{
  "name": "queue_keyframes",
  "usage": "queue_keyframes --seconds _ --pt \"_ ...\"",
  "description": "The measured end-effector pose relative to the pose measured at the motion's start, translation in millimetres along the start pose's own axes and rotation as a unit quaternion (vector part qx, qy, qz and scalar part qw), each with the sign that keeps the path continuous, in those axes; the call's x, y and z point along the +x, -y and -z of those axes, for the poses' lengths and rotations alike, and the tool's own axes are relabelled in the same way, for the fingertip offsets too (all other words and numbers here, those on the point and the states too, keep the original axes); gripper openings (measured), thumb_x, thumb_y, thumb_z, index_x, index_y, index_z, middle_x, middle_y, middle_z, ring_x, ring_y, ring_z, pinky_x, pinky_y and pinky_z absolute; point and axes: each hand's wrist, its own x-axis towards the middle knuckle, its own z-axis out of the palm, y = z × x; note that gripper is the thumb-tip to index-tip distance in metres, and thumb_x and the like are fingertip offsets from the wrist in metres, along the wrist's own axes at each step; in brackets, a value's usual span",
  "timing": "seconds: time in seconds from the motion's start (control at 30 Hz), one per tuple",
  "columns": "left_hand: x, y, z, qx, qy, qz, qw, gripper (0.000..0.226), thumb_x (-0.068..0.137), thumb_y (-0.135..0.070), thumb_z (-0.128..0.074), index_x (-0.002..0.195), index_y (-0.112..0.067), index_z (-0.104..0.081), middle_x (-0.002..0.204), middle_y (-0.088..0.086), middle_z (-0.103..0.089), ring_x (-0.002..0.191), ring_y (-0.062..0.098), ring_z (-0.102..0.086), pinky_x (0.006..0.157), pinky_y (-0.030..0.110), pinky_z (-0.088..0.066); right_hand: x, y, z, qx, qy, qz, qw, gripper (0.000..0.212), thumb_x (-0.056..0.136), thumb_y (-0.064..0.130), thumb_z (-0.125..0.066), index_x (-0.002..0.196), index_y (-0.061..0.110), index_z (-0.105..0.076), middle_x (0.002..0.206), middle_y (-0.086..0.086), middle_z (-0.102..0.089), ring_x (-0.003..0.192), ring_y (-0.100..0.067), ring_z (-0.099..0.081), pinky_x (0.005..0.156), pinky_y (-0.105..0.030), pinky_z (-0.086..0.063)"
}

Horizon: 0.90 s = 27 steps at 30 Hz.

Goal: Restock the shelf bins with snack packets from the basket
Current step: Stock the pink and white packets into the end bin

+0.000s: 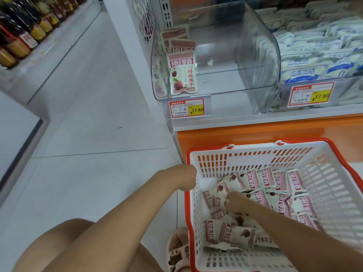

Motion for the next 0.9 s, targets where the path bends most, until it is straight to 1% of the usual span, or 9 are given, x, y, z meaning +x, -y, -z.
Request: queue_keyframes --seconds 0.1,0.23,0.33,0.43,0.53,0.63,0.7,0.8,0.9 --pt "-7 -3 12 -0.018 -0.077 -0.007 0.997 0.024 0.096 -0.009 -0.045 0.114 -0.009 -0.060 0.101 0.005 -0.065 0.083 0.018 -0.062 0.068 0.021 -0.049 -42 -8 44 0.295 0.087 0.005 0.952 0.064 0.081 0.003 -0.068 0.136 -0.007 -0.037 0.113 -0.012 -0.065 0.085 -0.021 -0.069 0.093 -0.038 -0.048" --pt "-37 -20 41 -0.068 -0.304 -0.079 0.947 0.026 0.100 -0.021 -0.043 0.108 -0.016 -0.067 0.105 -0.003 -0.068 0.091 0.011 -0.062 0.078 0.020 -0.046 -117 3 98 0.299 0.017 0.096 0.949 0.095 0.067 0.063 -0.072 0.142 0.016 -0.037 0.143 -0.003 -0.047 0.110 -0.016 -0.062 0.115 -0.044 -0.024" --pt "-62 -28 59 -0.134 -0.478 -0.131 0.858 0.026 0.099 -0.021 -0.044 0.113 -0.018 -0.066 0.111 -0.005 -0.066 0.097 0.007 -0.057 0.084 0.018 -0.042 -164 17 127 0.251 -0.052 0.153 0.954 0.049 0.077 0.065 -0.056 0.118 0.039 -0.058 0.128 0.021 -0.056 0.118 -0.012 -0.054 0.112 -0.041 -0.029" --pt "-76 -23 69 -0.155 -0.586 -0.148 0.782 0.029 0.096 -0.017 -0.042 0.114 -0.014 -0.065 0.114 0.001 -0.064 0.104 0.011 -0.055 0.090 0.020 -0.042 -197 34 151 0.298 -0.107 0.245 0.916 0.025 0.089 0.043 -0.056 0.102 0.027 -0.071 0.106 0.011 -0.072 0.102 -0.013 -0.067 0.104 -0.046 -0.041" --pt "-80 -16 78 -0.150 -0.611 -0.121 0.768 0.031 0.097 -0.012 -0.044 0.123 -0.013 -0.060 0.124 0.004 -0.058 0.118 0.015 -0.049 0.100 0.022 -0.037 -222 59 177 0.307 -0.213 0.303 0.877 0.018 0.095 0.028 -0.053 0.102 0.021 -0.068 0.104 0.008 -0.072 0.099 -0.007 -0.065 0.097 -0.030 -0.046" --pt "-79 -15 83 -0.138 -0.587 -0.073 0.795 0.036 0.097 -0.012 -0.044 0.133 -0.013 -0.053 0.133 0.005 -0.053 0.125 0.016 -0.042 0.106 0.025 -0.033 -230 90 213 0.352 -0.290 0.344 0.821 0.014 0.094 0.022 -0.055 0.098 0.014 -0.066 0.096 0.000 -0.072 0.082 -0.011 -0.062 0.072 -0.023 -0.046" --pt "-80 -15 84 -0.132 -0.569 -0.054 0.810 0.038 0.098 -0.015 -0.043 0.135 -0.014 -0.050 0.136 0.005 -0.051 0.127 0.016 -0.041 0.107 0.026 -0.031 -221 107 238 0.386 -0.332 0.339 0.791 0.006 0.091 0.015 -0.061 0.094 0.014 -0.066 0.091 0.003 -0.072 0.078 -0.007 -0.066 0.069 -0.020 -0.048" --pt "-84 -15 85 -0.133 -0.552 -0.045 0.822 0.039 0.099 -0.019 -0.042 0.138 -0.016 -0.047 0.140 0.002 -0.048 0.130 0.014 -0.039 0.109 0.025 -0.030 -195 128 269 0.382 -0.366 0.285 0.799 0.012 0.083 0.014 -0.070 0.095 0.013 -0.069 0.094 0.002 -0.072 0.077 -0.008 -0.065 0.066 -0.021 -0.046" --pt "-86 -14 89 -0.136 -0.552 -0.053 0.821 0.039 0.100 -0.018 -0.041 0.138 -0.016 -0.048 0.140 0.002 -0.049 0.129 0.014 -0.040 0.109 0.023 -0.029 -167 151 287 0.370 -0.320 0.248 0.836 0.017 0.077 0.009 -0.076 0.092 0.011 -0.069 0.087 0.001 -0.070 0.069 -0.009 -0.061 0.057 -0.019 -0.042"
